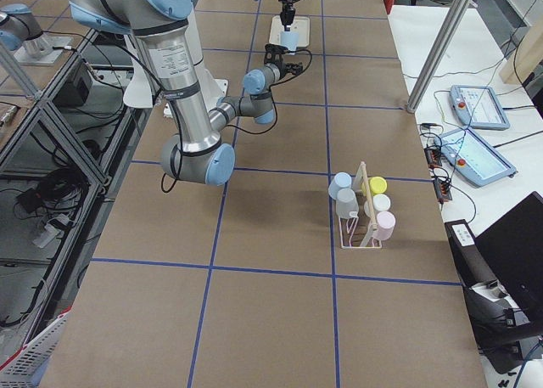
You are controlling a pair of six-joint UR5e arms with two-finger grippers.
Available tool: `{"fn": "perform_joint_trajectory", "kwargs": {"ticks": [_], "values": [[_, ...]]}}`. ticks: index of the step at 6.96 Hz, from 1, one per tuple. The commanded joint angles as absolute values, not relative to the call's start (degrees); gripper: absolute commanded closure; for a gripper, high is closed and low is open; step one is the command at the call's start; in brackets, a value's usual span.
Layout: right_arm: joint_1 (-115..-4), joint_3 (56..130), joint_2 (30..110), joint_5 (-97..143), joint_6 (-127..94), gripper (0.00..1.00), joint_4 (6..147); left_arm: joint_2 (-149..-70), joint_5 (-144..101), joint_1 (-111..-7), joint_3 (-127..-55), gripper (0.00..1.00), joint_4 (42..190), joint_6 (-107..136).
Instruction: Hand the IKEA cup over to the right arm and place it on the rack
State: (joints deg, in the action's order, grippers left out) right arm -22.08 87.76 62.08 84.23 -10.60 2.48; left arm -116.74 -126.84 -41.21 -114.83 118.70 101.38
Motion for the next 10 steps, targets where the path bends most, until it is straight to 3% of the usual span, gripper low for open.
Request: {"fn": "perform_joint_trajectory", "kwargs": {"ticks": [1, 10], "values": [[-21.80, 87.89, 61.96, 84.29, -9.49, 0.06, 1.14, -117.33, -126.83, -40.61, -114.43, 1.00, 118.56, 101.43], [-21.80, 87.89, 60.91, 84.20, -7.91, 0.08, 0.70, -119.53, -126.65, -40.43, -111.09, 1.00, 118.39, 101.16]]}}
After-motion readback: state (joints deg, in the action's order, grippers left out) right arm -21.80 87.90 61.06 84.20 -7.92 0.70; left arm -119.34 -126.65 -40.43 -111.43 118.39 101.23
